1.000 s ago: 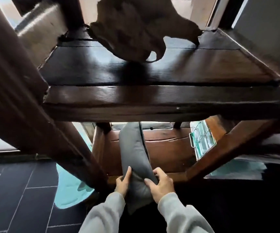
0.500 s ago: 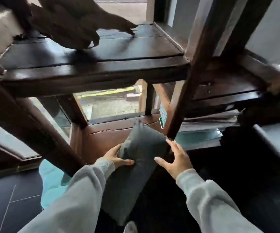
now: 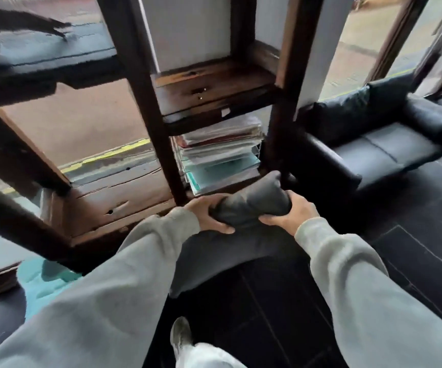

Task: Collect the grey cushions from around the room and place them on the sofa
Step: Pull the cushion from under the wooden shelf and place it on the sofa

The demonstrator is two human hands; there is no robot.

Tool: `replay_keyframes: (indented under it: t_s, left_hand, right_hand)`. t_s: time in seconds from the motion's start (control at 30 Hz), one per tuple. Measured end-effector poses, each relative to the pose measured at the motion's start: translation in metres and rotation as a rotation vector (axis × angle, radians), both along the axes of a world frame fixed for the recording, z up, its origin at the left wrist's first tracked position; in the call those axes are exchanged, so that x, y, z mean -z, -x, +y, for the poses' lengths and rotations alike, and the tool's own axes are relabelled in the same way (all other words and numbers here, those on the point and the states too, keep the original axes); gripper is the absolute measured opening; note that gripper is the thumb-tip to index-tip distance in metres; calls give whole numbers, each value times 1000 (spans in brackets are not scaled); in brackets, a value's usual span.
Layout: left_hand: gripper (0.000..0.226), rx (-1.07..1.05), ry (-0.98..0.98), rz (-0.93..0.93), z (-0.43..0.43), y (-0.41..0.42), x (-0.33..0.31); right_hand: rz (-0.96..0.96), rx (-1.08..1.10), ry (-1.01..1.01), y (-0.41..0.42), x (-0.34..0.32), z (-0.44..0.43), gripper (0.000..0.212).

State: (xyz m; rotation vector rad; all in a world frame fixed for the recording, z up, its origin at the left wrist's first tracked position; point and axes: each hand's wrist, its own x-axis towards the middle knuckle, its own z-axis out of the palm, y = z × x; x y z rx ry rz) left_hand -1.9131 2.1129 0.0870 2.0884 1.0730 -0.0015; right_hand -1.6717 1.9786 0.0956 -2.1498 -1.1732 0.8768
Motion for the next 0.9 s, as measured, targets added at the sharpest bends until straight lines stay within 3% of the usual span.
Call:
replay_keyframes:
  t_s: [0.1, 0.2, 0.37, 0.47, 0.57, 0.67, 0.8, 0.9]
  left_hand:
    - [108, -55, -4, -118, -29, -64, 15]
    - [119, -80, -88, -55, -48, -121, 29]
    - [133, -186, -25, -57, -62, -217, 52]
    - [154, -289, 219, -242, -56, -286, 66]
    - [160, -353, 448, -345, -45, -368, 81]
    - [142, -258, 465, -416, -32, -456, 92]
    - [69, -230, 487, -495, -23, -560, 89]
    - [41, -225, 526, -551, -18, -627, 80]
  right_hand:
    - [41, 167, -114, -61, -1, -58, 48]
    - [47, 328, -152, -121, -3, -111, 48]
    - [21, 603, -179, -211, 5, -180, 52]
    - [66, 755, -225, -263, 13, -204, 72]
    - [104, 881, -265, -323, 24, -212, 72]
    - [73, 936, -257, -392, 30, -212, 62]
    - [91, 985, -210, -478, 24, -206, 70]
    - [126, 1026, -199, -532, 18, -203, 84]
